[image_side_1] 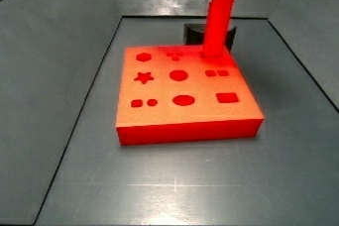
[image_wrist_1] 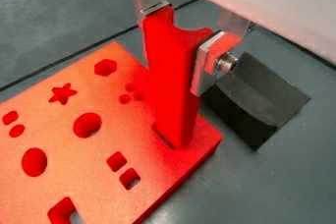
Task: Pick up the arch object. Move up. Place the arch object on the fixture. Regrasp the arch object. Move to above the board. Insert the arch object.
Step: Insert the arch object.
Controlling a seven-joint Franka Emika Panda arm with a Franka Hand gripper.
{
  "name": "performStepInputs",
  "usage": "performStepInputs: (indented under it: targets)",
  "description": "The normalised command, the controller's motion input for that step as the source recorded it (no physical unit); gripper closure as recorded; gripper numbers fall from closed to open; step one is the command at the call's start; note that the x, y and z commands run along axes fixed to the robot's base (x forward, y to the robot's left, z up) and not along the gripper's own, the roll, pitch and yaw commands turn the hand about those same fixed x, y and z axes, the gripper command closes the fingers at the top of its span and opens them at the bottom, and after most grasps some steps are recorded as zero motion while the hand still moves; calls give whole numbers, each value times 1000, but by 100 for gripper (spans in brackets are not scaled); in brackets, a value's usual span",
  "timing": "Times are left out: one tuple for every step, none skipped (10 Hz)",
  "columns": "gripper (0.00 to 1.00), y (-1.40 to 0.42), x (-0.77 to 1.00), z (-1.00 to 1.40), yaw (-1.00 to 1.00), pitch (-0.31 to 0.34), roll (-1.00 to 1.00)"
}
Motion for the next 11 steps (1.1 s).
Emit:
performStepInputs:
  targets:
    - [100,0,0,-489,-49,-126,-20]
    - [100,0,-226,-397,-63,-130,0]
    - [100,0,-369,-214,-37,-114,0]
    - [100,0,-331,-163,-60,-116,-1]
    - [100,0,-289,-203,-51,-149,-33]
    - [100,-29,0,-340,-74,-133,-81]
    - [100,-6,0,-440,-54,-121,-26]
    - [100,0,0,-523,0,-161,0]
    - [100,0,-77,-374,0,-154,13]
    - [100,0,-126,-271,0,-346,-91]
    - [100,0,0,-6,0,-24,0]
